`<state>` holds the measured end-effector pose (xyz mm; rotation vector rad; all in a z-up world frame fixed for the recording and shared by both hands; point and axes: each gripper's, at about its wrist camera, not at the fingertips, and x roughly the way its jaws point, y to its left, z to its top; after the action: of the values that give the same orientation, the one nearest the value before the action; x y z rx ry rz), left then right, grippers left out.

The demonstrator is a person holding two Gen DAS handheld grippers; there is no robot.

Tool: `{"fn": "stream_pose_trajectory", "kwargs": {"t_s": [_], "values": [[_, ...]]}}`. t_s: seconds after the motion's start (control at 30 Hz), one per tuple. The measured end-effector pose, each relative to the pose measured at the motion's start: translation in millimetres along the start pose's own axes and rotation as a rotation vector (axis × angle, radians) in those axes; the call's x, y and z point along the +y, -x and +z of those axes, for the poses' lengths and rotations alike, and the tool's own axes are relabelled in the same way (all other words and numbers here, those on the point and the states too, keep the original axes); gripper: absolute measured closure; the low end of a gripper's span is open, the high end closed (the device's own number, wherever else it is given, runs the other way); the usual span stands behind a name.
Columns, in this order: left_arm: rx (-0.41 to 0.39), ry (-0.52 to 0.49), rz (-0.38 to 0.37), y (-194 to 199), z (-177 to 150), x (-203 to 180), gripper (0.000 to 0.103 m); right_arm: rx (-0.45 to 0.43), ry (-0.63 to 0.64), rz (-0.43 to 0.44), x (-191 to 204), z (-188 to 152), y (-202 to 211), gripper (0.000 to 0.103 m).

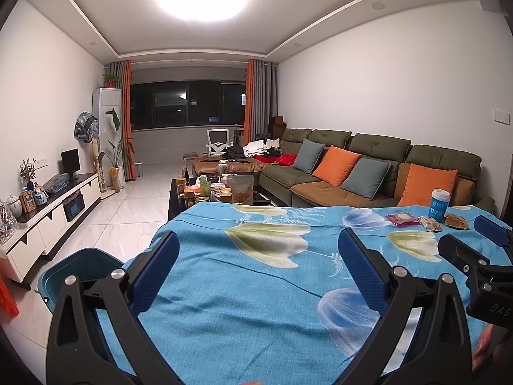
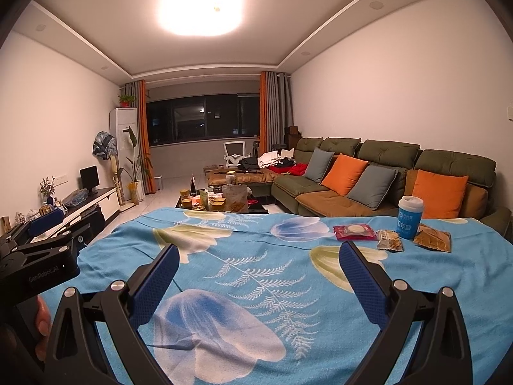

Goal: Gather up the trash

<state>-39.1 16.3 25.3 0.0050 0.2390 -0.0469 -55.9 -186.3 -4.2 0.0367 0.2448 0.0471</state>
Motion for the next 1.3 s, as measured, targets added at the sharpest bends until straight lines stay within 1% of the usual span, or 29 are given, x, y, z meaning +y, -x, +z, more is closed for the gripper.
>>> {"fn": "stream_pose_trajectory", "kwargs": {"t_s": [1.3], "values": [[-0.009, -0.001, -0.003, -1.5, 1.8, 1.0, 0.005, -0.015, -0.003, -0.001, -1.3, 0.0, 0.4, 0.007]]}}
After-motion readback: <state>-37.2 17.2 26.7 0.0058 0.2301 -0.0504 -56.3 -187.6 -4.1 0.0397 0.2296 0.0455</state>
